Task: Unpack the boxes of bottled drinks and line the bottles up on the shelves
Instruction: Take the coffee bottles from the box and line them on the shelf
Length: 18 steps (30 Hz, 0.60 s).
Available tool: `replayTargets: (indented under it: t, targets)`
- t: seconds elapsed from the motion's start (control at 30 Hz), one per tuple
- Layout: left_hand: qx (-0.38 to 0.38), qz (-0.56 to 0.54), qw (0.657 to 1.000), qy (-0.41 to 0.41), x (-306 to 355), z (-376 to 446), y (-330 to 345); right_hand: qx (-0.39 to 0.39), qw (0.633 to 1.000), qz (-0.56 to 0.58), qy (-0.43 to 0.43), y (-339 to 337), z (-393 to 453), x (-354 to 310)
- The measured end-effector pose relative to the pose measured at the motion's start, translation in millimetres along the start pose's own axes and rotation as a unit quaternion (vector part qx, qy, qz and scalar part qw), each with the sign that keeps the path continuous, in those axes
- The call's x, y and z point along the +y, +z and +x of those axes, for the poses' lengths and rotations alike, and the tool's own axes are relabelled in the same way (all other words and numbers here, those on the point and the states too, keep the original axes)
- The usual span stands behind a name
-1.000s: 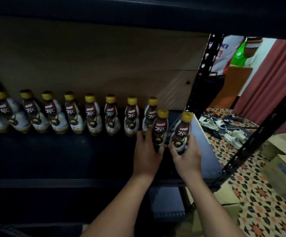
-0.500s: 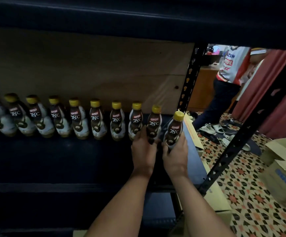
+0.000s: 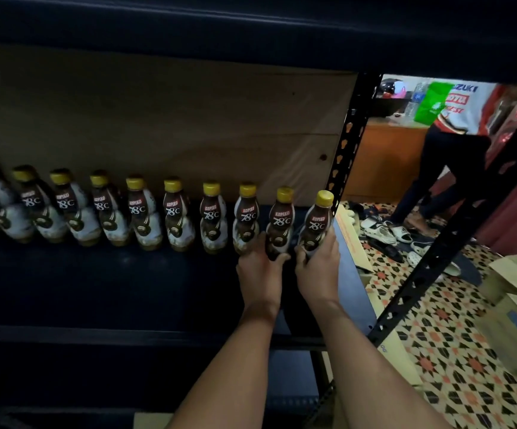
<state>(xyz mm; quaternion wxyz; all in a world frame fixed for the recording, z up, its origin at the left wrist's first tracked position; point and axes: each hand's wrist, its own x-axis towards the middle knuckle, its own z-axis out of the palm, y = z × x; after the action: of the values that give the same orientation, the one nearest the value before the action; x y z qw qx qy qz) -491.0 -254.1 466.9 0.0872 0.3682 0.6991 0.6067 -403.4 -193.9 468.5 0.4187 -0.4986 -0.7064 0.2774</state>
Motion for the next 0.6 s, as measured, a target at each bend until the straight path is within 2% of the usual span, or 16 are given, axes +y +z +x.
replayTargets:
  t: [0.37, 0.53, 0.6]
  targets:
    - [-0.01, 0.037, 0.999, 0.006, -13, 3, 10, 0.025, 0.999, 0.024, -0.035, -3, -5, 0]
    - [-0.011, 0.088, 0.996, 0.019, -14, 7, 10, 0.012, 0.999, 0.022, -0.035, -2, -3, 2]
    - [-0.017, 0.065, 0.998, 0.013, -16, 8, 11, 0.006, 0.999, 0.015, -0.031, -1, -3, 3]
